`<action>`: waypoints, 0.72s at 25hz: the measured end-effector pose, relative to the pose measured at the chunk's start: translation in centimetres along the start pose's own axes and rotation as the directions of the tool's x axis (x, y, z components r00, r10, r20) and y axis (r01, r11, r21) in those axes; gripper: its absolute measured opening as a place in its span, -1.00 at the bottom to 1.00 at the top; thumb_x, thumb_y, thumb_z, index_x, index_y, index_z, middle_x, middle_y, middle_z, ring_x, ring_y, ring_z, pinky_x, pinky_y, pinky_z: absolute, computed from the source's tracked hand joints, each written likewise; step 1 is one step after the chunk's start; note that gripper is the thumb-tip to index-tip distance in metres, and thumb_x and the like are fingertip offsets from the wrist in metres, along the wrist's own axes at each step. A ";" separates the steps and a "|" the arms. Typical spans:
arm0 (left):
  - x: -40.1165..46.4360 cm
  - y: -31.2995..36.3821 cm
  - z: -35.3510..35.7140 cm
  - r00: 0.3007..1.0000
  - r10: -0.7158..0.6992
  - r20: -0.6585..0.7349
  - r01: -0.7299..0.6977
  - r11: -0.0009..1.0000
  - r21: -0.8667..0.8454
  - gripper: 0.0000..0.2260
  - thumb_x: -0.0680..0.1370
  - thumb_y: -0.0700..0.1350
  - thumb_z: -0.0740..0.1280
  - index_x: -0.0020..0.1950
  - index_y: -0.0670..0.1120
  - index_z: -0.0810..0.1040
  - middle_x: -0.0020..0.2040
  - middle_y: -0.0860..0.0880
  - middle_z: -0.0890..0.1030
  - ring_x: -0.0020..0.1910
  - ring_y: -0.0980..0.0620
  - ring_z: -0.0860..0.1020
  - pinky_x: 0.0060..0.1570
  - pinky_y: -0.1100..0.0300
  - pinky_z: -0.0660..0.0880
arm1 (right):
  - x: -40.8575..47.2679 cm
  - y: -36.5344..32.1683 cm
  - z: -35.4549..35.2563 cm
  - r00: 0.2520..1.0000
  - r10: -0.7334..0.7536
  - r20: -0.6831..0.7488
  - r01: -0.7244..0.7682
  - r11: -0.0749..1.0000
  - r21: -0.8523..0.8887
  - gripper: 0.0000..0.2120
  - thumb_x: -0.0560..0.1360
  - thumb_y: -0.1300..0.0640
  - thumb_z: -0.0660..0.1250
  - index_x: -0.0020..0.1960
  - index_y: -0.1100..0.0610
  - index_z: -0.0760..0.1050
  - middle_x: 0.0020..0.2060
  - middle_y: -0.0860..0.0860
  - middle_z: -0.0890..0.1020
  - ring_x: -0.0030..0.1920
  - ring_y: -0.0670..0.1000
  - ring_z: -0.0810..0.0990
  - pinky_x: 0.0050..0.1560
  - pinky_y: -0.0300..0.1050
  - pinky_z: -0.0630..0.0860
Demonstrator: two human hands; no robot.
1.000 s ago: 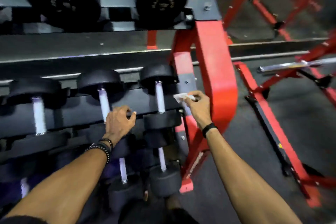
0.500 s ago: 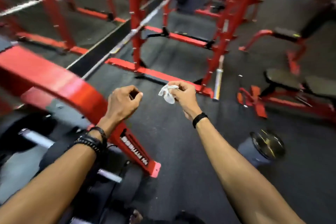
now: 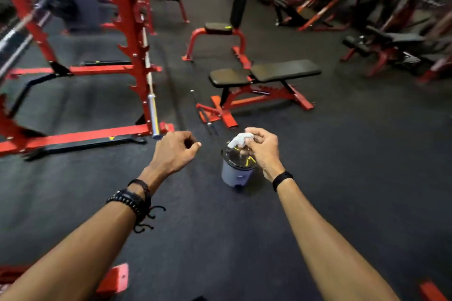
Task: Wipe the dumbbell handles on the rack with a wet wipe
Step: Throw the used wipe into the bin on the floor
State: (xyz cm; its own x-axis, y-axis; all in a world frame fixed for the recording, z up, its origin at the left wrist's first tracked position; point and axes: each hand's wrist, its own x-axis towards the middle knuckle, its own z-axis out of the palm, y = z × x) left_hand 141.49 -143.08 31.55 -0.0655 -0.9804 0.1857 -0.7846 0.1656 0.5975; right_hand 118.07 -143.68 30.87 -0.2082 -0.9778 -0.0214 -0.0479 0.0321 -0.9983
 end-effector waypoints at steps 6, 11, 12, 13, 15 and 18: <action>4.7 5.6 7.3 0.996 0.011 0.092 -0.016 0.998 0.055 -0.84 0.48 0.07 0.37 -0.14 0.01 0.65 -0.18 0.05 0.69 -0.10 -0.05 0.64 -0.17 0.11 0.49 | 6.0 2.1 -9.5 0.990 0.029 -0.138 -0.032 0.999 -0.019 -0.87 0.46 0.42 0.36 -0.08 0.23 0.52 -0.28 0.14 0.64 -0.34 -0.03 0.60 -0.37 -0.23 0.55; 12.3 5.3 11.5 0.993 -0.010 0.114 0.003 0.998 0.060 -0.72 0.39 0.17 0.26 -0.16 0.02 0.65 -0.19 0.07 0.69 -0.13 -0.02 0.64 -0.16 0.09 0.52 | 12.6 4.7 -10.2 0.986 0.076 -0.147 -0.076 0.997 0.003 -0.81 0.37 0.51 0.33 -0.10 0.33 0.62 -0.23 0.09 0.68 -0.30 -0.15 0.62 -0.27 -0.32 0.52; 14.2 5.1 12.6 0.993 -0.015 0.121 0.008 0.998 0.055 -0.70 0.38 0.17 0.25 -0.15 0.02 0.66 -0.19 0.07 0.69 -0.13 -0.02 0.64 -0.16 0.09 0.53 | 14.3 5.1 -10.3 0.986 0.094 -0.136 -0.092 0.996 0.023 -0.81 0.38 0.51 0.32 -0.08 0.33 0.62 -0.22 0.07 0.68 -0.28 -0.16 0.63 -0.25 -0.33 0.53; 16.1 4.8 13.6 0.991 -0.023 0.133 0.016 0.998 0.055 -0.70 0.38 0.17 0.25 -0.14 0.02 0.66 -0.18 0.06 0.69 -0.12 -0.03 0.64 -0.16 0.10 0.52 | 16.1 5.5 -10.3 0.985 0.115 -0.126 -0.110 0.993 0.044 -0.80 0.40 0.51 0.31 -0.06 0.33 0.62 -0.20 0.06 0.69 -0.25 -0.15 0.64 -0.22 -0.32 0.54; 19.8 4.3 15.3 0.986 -0.040 0.161 0.031 0.998 0.053 -0.74 0.42 0.14 0.29 -0.11 0.02 0.67 -0.15 0.05 0.69 -0.10 -0.04 0.63 -0.16 0.11 0.48 | 19.8 6.1 -10.4 0.979 0.159 -0.128 -0.151 0.986 0.068 -0.78 0.43 0.51 0.28 -0.03 0.33 0.62 -0.17 0.06 0.69 -0.20 -0.10 0.65 -0.17 -0.30 0.56; 24.6 3.9 17.1 0.970 -0.053 0.237 0.032 0.995 0.092 -0.82 0.48 0.08 0.35 -0.08 0.02 0.66 -0.13 0.05 0.69 -0.08 -0.04 0.62 -0.16 0.13 0.44 | 24.7 6.9 -10.2 0.973 0.165 -0.162 -0.159 0.986 0.054 -0.80 0.43 0.50 0.31 -0.04 0.33 0.63 -0.15 0.10 0.69 -0.18 -0.08 0.66 -0.18 -0.33 0.57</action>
State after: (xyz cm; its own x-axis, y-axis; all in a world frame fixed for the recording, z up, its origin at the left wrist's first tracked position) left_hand 126.27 -168.34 25.14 -0.1683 -0.9851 -0.0362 -0.8397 0.1240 0.5287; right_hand 102.66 -165.51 23.99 -0.3686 -0.9126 -0.1772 0.0382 0.1756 -0.9837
